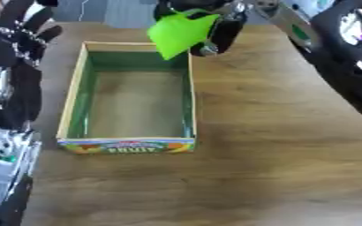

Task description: Pick up objects on the table and place them in the box.

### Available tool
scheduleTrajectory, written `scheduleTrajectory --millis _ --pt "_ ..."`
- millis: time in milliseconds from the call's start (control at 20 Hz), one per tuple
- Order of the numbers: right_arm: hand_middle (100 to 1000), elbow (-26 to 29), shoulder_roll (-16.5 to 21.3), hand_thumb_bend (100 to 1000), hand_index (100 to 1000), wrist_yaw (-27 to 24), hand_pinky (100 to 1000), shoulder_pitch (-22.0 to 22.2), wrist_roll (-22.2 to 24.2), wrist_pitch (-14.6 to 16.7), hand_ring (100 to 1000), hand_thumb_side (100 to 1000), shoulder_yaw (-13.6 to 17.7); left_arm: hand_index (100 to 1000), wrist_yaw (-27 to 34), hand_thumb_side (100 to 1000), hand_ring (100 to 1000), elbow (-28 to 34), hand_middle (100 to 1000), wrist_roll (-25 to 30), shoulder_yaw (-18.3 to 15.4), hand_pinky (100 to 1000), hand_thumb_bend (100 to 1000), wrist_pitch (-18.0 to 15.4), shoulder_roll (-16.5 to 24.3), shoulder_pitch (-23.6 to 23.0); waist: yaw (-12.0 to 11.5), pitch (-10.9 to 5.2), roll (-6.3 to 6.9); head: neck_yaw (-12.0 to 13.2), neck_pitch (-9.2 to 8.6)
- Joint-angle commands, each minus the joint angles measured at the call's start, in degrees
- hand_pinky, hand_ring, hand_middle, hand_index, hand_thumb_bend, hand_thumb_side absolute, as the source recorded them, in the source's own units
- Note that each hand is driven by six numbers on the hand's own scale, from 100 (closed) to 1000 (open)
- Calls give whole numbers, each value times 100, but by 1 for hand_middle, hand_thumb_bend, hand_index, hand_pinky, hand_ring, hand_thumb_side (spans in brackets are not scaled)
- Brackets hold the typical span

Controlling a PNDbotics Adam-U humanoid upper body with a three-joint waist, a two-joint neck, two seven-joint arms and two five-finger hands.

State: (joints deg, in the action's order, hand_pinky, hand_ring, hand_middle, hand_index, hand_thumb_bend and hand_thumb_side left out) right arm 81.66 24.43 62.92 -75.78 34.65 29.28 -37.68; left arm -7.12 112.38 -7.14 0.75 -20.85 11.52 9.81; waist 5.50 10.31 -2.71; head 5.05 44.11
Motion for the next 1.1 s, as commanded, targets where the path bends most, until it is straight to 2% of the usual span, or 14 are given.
scheduleTrajectory --millis 50,100,350,550,600,650,700,750,800,850,900,950,1000,1100 --pt "308 -100 -257 283 373 125 100 -125 1480 1631 243 478 151 1000 44 1000 937 76 960 44 38 853 100 -5 66 116 -57 -98 10 -17 0" --pt "304 -131 -362 273 376 148 100 -109 1401 1632 239 517 165 1000 56 1000 937 77 960 54 48 853 100 -7 65 130 -95 -95 7 -18 0" --pt "312 -269 -766 256 384 376 100 -103 1016 1619 252 570 220 1000 113 1000 937 81 960 114 97 853 100 -10 75 183 -223 -92 -15 -42 0" --pt "346 -370 -931 212 415 663 100 -143 607 1548 300 618 235 1000 141 1000 937 70 960 145 112 852 100 -9 73 191 -254 -97 -23 -58 0" --pt "379 -395 -956 145 426 717 100 -144 487 1522 352 653 239 1000 145 1000 937 68 960 149 113 852 100 -9 71 193 -255 -98 -23 -60 0" --pt "365 -420 -971 165 421 766 100 -141 373 1496 333 646 237 1000 148 1000 937 65 960 152 113 852 100 -8 70 194 -255 -99 -24 -60 0" --pt "417 -446 -979 101 455 812 167 -137 272 1473 408 690 235 1000 149 1000 936 63 960 155 113 852 100 -8 70 195 -253 -99 -24 -60 0" --pt "403 -477 -981 110 442 853 128 -129 196 1451 388 682 232 1000 150 1000 937 61 960 157 113 852 100 -8 69 195 -252 -99 -24 -60 0" --pt "489 -514 -979 100 525 894 290 -120 150 1430 490 793 228 1000 151 1000 935 60 960 158 112 852 100 -8 69 195 -249 -101 -24 -60 0" --pt "479 -565 -980 100 515 920 277 -108 130 1402 480 781 228 1000 149 1000 936 59 960 158 111 852 100 -8 68 193 -246 -103 -22 -62 0" --pt "638 -615 -977 100 651 940 438 -98 135 1386 633 866 219 1000 148 1000 935 58 960 158 109 851 100 -7 67 191 -242 -105 -20 -66 0" --pt "638 -674 -972 100 651 962 438 -88 192 1385 633 866 207 1000 146 1000 935 57 960 157 107 851 100 -6 66 187 -238 -107 -17 -71 0" --pt "855 -733 -968 100 845 977 650 -77 283 1396 845 934 195 1000 144 1000 935 56 960 155 104 851 100 -6 64 183 -232 -109 -14 -72 0" --pt "1000 -848 -972 100 982 975 831 -59 565 1428 995 993 193 1000 139 1000 935 55 960 151 100 851 100 -5 61 176 -222 -111 -8 -79 0"
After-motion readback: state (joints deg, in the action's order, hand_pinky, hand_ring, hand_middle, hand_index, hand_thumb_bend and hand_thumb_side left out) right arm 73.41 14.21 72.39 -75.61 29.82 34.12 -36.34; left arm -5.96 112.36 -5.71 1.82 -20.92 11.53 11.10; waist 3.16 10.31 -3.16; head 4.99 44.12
